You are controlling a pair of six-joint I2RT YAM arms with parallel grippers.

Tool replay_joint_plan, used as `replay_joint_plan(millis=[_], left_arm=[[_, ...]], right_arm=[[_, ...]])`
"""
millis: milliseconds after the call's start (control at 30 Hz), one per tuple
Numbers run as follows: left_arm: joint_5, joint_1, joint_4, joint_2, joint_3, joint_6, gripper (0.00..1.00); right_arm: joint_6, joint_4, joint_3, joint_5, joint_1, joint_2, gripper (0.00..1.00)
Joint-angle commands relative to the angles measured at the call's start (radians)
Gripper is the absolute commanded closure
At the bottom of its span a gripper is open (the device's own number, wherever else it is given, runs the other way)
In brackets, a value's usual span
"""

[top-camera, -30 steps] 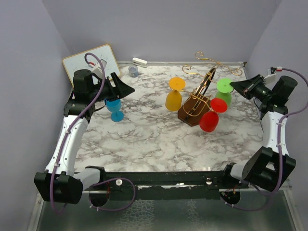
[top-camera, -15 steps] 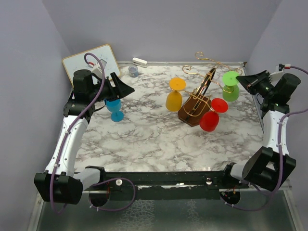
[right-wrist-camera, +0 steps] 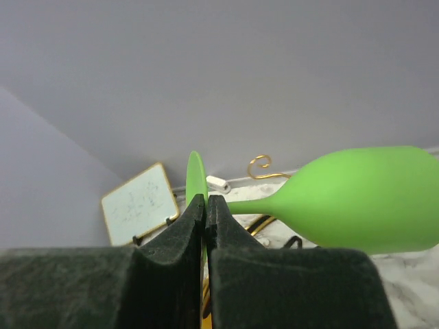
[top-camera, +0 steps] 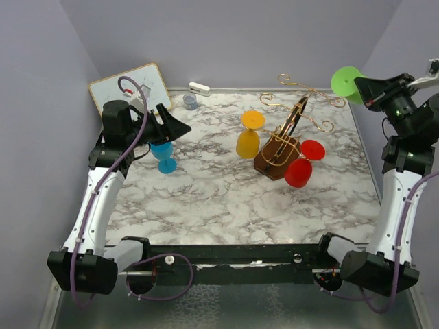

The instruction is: Take the wine glass off the wine glass rack

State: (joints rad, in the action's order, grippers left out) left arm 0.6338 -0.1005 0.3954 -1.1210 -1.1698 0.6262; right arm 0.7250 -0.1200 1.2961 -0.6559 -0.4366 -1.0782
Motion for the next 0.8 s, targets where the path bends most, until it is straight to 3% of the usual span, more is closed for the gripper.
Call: replay_joint_plan(millis=[0, 300, 500, 767], left_arm=[[-0.021, -0.004, -0.008, 0.051, 0.017, 0.029, 0.31], [-0.091, -0.004, 0.009, 0.172, 0.067, 0.286, 0.31], [-0.154, -0.004, 0.030, 0.311, 0.087, 0.467, 0.31], [-0.204, -0.004, 0.087, 0.411, 0.089, 0.605, 0.31]], right_arm=[[-0.226, -0.047, 0.171, -0.024, 0.184, -0.038, 0.99], [-0.647, -0.251, 0.427, 0.067, 0.637, -0.144, 0.99], [-0.878, -0.280, 0.412, 0.257, 0.930, -0.182, 0.99], [-1.081, -0.199, 0.280, 0.507, 1.272, -0.203, 0.99]])
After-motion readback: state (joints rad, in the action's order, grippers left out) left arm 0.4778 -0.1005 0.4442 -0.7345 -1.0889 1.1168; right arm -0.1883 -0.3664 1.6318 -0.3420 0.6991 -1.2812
